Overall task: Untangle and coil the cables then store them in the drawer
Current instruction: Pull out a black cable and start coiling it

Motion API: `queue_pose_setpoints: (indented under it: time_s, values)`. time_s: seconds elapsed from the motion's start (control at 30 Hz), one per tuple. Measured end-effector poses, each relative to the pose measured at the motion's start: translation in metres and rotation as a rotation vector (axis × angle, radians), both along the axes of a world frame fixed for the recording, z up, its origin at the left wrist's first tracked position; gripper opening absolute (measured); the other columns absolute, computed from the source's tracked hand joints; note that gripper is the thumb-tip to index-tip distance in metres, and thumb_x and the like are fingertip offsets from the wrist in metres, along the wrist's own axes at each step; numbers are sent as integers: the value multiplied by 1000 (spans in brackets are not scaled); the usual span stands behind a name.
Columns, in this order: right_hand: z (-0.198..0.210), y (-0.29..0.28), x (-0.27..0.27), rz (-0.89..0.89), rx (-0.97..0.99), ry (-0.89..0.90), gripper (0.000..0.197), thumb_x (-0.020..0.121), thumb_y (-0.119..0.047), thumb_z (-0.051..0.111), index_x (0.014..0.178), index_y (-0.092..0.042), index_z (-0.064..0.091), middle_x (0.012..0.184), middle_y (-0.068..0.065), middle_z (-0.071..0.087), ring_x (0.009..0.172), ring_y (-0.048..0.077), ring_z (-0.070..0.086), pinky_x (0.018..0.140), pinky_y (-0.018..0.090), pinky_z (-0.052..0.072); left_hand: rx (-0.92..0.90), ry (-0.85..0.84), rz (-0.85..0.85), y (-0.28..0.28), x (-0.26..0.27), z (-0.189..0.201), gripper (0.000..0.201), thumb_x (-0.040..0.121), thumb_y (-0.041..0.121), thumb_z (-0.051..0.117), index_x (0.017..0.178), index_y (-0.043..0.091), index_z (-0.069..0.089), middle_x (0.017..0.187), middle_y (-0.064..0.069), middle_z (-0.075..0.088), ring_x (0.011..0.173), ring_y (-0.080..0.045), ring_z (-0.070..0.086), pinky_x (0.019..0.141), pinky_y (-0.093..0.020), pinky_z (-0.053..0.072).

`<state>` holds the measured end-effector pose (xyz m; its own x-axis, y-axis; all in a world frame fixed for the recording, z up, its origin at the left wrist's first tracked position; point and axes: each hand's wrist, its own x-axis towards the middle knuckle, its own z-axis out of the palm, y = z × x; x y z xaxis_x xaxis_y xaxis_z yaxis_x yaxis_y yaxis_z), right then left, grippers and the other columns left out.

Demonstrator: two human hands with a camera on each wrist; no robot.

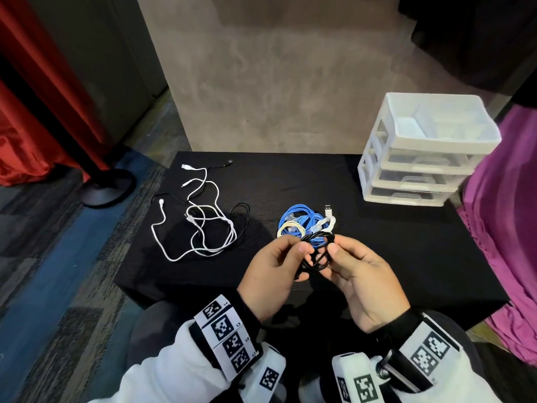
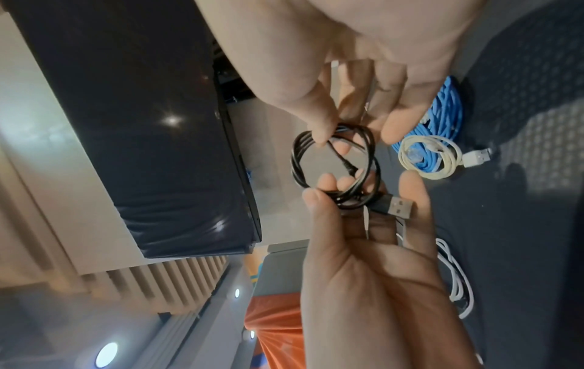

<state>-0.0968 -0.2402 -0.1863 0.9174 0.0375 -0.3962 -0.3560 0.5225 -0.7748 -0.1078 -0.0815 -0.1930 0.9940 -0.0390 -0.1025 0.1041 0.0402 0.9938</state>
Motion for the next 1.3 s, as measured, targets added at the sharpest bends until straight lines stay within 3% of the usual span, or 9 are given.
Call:
queue_pose_setpoints:
  time_s: [0.2, 0.33, 0.47, 0.6, 0.77, 0.87, 0.97, 1.17, 1.3]
  values:
    - [-5, 0, -3, 79, 44, -44, 27, 101, -12, 55, 125, -1, 63, 106, 12, 71, 86, 15, 65, 76, 30, 47, 213, -109, 51, 5, 6, -8, 20, 105, 23, 53, 91, 18, 66, 74, 11, 63, 68, -10, 60, 67, -36, 62]
    - [-2, -5, -4, 226, 102, -92, 22, 95, -16, 57, 113, -5, 62, 86, 3, 67, 79, 13, 62, 80, 33, 48, 285, -152, 63, 7, 7, -8, 21, 105, 22, 52, 89, 17, 65, 74, 8, 62, 64, -7, 60, 60, -24, 56]
    - [-4, -10, -5, 353, -127, -195, 23, 90, -24, 75, 100, -9, 62, 87, 7, 56, 80, 14, 53, 75, 29, 52, 347, -192, 60, 13, 7, -4, 21, 104, 22, 55, 88, 19, 67, 76, 10, 65, 71, -1, 58, 71, -17, 49]
    - [-1, -19, -1, 475, -546, -443, 15, 93, -12, 72, 87, -18, 59, 82, 18, 47, 76, 24, 46, 78, 42, 44, 338, -222, 50, 16, 8, 7, 21, 103, 22, 57, 87, 17, 69, 77, 7, 65, 67, -2, 61, 65, -13, 48]
    - [6, -33, 12, 589, -750, -570, 13, 98, -6, 65, 97, -18, 63, 97, 22, 65, 93, 42, 58, 93, 57, 48, 153, -73, 18, 13, 6, 5, 21, 102, 25, 59, 86, 19, 71, 80, 2, 66, 66, -17, 65, 64, -36, 62]
    - [6, -32, 12, 538, -710, -558, 7, 100, -12, 67, 102, -18, 68, 98, 27, 64, 89, 35, 62, 93, 49, 51, 100, -43, 4, 13, 7, 4, 21, 103, 25, 58, 95, 12, 72, 87, -5, 69, 78, -18, 65, 76, -44, 63]
    - [1, -28, 11, 412, -559, -455, 12, 102, -15, 63, 103, -17, 75, 90, 13, 75, 86, 22, 63, 80, 38, 51, -83, 104, -55, 15, 6, 8, 24, 104, 21, 55, 103, 1, 68, 90, -13, 67, 81, -21, 65, 78, -42, 63]
    - [-5, -25, 20, 325, -422, -390, 15, 102, -17, 63, 104, -14, 77, 88, 11, 73, 87, 27, 60, 85, 48, 44, -101, 213, -150, 26, 8, 7, 23, 104, 25, 55, 107, 7, 68, 98, -15, 66, 93, -24, 62, 99, -59, 49]
    - [-3, -23, 23, 381, -451, -391, 17, 103, -16, 60, 104, -12, 77, 86, 6, 74, 81, 17, 61, 73, 37, 45, -17, 185, -155, 29, 10, 0, 25, 97, 31, 65, 109, 9, 68, 100, -9, 61, 96, -23, 54, 95, -47, 50]
